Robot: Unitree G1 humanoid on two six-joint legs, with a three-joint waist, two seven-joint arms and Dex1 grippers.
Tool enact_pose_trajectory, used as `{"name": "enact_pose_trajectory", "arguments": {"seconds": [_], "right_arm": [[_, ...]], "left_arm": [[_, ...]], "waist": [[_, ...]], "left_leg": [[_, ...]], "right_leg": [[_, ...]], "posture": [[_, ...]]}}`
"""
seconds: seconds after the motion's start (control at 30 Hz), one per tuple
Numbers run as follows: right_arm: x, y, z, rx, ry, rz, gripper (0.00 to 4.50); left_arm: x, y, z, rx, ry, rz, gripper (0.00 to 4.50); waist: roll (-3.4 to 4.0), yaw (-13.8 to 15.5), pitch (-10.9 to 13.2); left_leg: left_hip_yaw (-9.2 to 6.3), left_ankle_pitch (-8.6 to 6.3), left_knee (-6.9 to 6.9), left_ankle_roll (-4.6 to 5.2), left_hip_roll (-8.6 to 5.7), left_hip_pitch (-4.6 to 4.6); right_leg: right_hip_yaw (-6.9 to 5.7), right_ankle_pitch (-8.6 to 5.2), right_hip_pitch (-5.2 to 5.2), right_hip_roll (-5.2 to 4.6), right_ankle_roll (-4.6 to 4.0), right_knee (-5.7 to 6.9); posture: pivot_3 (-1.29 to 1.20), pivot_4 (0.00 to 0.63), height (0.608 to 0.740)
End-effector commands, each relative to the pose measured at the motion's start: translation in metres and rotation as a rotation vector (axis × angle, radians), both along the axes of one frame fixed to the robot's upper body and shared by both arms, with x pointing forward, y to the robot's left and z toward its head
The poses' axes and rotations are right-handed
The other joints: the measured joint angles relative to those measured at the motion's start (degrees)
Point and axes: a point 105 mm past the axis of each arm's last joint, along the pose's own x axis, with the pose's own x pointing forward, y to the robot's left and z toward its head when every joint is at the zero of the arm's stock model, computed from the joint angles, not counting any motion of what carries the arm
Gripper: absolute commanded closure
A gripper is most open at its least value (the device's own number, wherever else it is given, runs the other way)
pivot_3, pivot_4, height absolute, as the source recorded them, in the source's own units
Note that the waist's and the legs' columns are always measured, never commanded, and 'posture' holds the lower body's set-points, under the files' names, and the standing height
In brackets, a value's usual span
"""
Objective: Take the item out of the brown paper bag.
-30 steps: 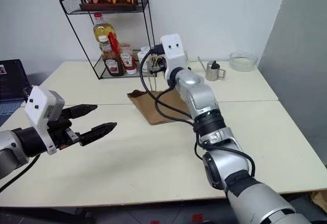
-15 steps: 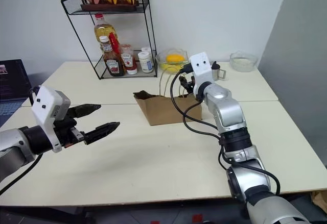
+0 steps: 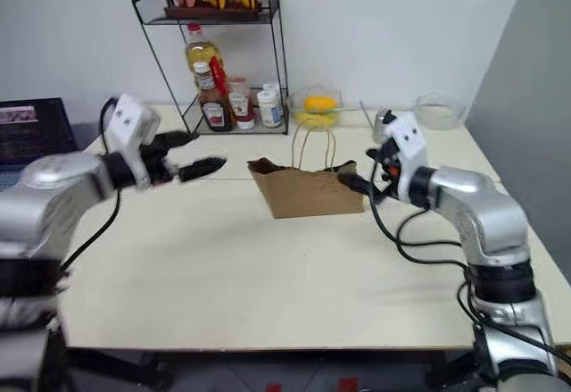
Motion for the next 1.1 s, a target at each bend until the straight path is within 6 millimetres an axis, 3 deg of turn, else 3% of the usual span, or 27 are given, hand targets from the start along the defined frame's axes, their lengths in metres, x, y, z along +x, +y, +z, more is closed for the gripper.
{"name": "enact_pose_trajectory", "arguments": {"seconds": [0.03,0.13,0.27,0.43,0.63,0.77,0.97,1.1], "right_arm": [[-0.007,0.000,-0.005,-0.008,-0.042,-0.016,0.40],[-0.016,0.001,-0.018,-0.016,-0.032,-0.027,1.29],[-0.027,0.002,-0.026,-0.017,-0.025,-0.048,2.76],[-0.035,0.000,-0.034,-0.027,-0.008,-0.088,4.50],[-0.037,0.003,-0.037,-0.025,0.005,-0.102,4.50],[-0.037,0.000,-0.044,-0.033,0.025,-0.110,4.50],[-0.037,-0.008,-0.058,-0.054,0.054,-0.142,4.50],[-0.037,-0.012,-0.062,-0.057,0.061,-0.158,4.50]], "left_arm": [[0.038,-0.017,0.006,0.089,-0.055,0.014,0.00],[0.058,-0.038,-0.005,0.208,-0.040,0.022,0.00],[0.068,-0.060,-0.016,0.342,-0.028,0.018,1.16],[0.057,-0.072,-0.049,0.505,0.137,-0.140,2.76],[0.025,-0.088,-0.075,0.529,0.316,-0.445,2.76],[-0.005,-0.092,-0.107,0.544,0.389,-0.554,2.76],[-0.056,-0.100,-0.156,0.470,0.444,-0.443,2.76],[-0.074,-0.096,-0.172,0.434,0.458,-0.343,2.76]], "waist": [[-0.02,0.30,0.00],[-0.02,-0.09,0.01],[-0.03,-0.86,0.02],[-0.04,-1.29,0.02],[-0.04,-1.27,0.02],[0.01,-1.30,-0.01],[0.04,-0.66,-0.03],[0.03,-0.16,-0.03]], "left_leg": [[-0.04,0.00,0.15,0.00,0.00,-0.08],[0.00,-0.02,0.28,0.03,-0.08,-0.21],[0.08,-0.15,0.30,0.26,-0.09,-0.22],[0.01,-0.16,0.33,0.27,-0.06,-0.21],[0.00,-0.15,0.41,0.27,-0.06,-0.18],[-0.02,-0.15,0.39,0.27,-0.04,-0.16],[-0.12,-0.15,0.51,0.27,-0.02,-0.13],[-0.11,-0.15,0.57,0.28,-0.02,-0.12]], "right_leg": [[-0.06,0.00,-0.02,0.01,0.00,0.00],[0.02,0.03,-0.07,-0.05,0.05,-0.03],[0.10,0.03,-0.11,-0.08,0.06,-0.04],[0.07,0.02,-0.10,-0.03,0.07,0.05],[0.07,0.03,-0.03,-0.01,0.10,0.06],[0.10,0.03,-0.01,-0.03,0.10,0.05],[0.10,0.03,0.08,-0.08,0.10,0.11],[0.10,0.09,0.12,-0.06,0.20,0.08]], "posture": [[0.00,0.150,0.740],[0.00,0.150,0.740],[0.00,0.150,0.740],[0.00,0.150,0.740],[0.00,0.150,0.740],[0.00,0.150,0.740],[0.00,0.150,0.740],[0.00,0.150,0.740]]}}
